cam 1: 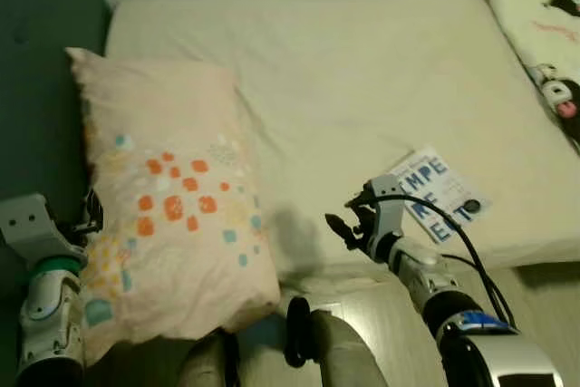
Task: Clean up the room
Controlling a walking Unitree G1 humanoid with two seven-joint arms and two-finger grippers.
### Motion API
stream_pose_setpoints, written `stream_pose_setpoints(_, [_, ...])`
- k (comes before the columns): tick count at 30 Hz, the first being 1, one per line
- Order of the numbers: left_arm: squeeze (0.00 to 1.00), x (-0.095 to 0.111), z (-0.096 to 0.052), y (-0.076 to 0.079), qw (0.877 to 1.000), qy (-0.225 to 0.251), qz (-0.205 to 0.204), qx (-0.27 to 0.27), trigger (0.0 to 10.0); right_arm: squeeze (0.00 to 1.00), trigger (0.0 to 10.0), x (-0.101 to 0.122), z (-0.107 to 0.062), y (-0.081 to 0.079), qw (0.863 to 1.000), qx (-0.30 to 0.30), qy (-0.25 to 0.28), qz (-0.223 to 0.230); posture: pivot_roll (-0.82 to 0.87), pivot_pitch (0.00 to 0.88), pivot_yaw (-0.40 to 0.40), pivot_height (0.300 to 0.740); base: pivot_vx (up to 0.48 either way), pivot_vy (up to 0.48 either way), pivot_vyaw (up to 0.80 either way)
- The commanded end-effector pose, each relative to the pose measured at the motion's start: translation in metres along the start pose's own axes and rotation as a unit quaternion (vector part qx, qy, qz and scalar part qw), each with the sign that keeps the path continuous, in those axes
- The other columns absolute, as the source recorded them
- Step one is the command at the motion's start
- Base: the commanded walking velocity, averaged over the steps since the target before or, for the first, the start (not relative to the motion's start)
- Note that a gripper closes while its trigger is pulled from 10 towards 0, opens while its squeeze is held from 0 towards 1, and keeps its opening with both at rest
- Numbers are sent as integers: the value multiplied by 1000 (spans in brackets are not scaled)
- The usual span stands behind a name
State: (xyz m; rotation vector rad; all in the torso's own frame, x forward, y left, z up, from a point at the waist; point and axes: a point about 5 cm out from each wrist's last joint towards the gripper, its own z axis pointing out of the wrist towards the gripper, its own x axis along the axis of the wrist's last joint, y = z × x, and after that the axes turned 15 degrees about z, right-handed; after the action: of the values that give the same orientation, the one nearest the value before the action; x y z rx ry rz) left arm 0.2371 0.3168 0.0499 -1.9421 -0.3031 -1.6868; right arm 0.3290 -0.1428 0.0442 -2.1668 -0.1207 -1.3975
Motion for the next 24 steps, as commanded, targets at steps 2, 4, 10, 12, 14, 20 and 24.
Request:
stream_pose_setpoints(2, [0, -37, -21, -6, 996, -79, -14, 33, 10000, 0, 10000, -11, 0, -4, 1000, 17, -23, 6, -89, 153, 33, 740, 0, 0, 769])
stream_pose_setpoints(4, [0, -61, -37, 0, 992, -127, 2, 9, 10000, 0, 10000, -16, 1, -9, 998, 39, -41, 3, -77, 143, 36, 740, 0, 0, 769])
stream_pose_setpoints(10, [0, -100, -73, 15, 976, -210, 26, -50, 10000, 0, 10000, -38, -4, -11, 995, 51, -89, -5, -70, 133, 48, 740, 0, 0, 766])
stream_pose_setpoints(12, [0, -109, -82, 17, 970, -234, 26, -57, 10000, 0, 10000, -44, -6, -10, 994, 50, -98, -3, -70, 129, 51, 740, 0, 0, 759])
stream_pose_setpoints(14, [0, -118, -92, 17, 964, -259, 22, -62, 10000, 0, 10000, -49, -9, -8, 993, 50, -104, 1, -74, 128, 56, 740, 0, 0, 756])
stream_pose_setpoints(20, [0, -136, -115, 17, 945, -315, 16, -85, 10000, 0, 10000, -55, -15, -5, 993, 55, -106, 19, -76, 121, 70, 740, 0, 0, 757])
stream_pose_setpoints(24, [0, -146, -128, 17, 931, -350, 14, -101, 10000, 0, 10000, -56, -17, -4, 992, 61, -108, 23, -75, 120, 71, 740, 0, 0, 756])
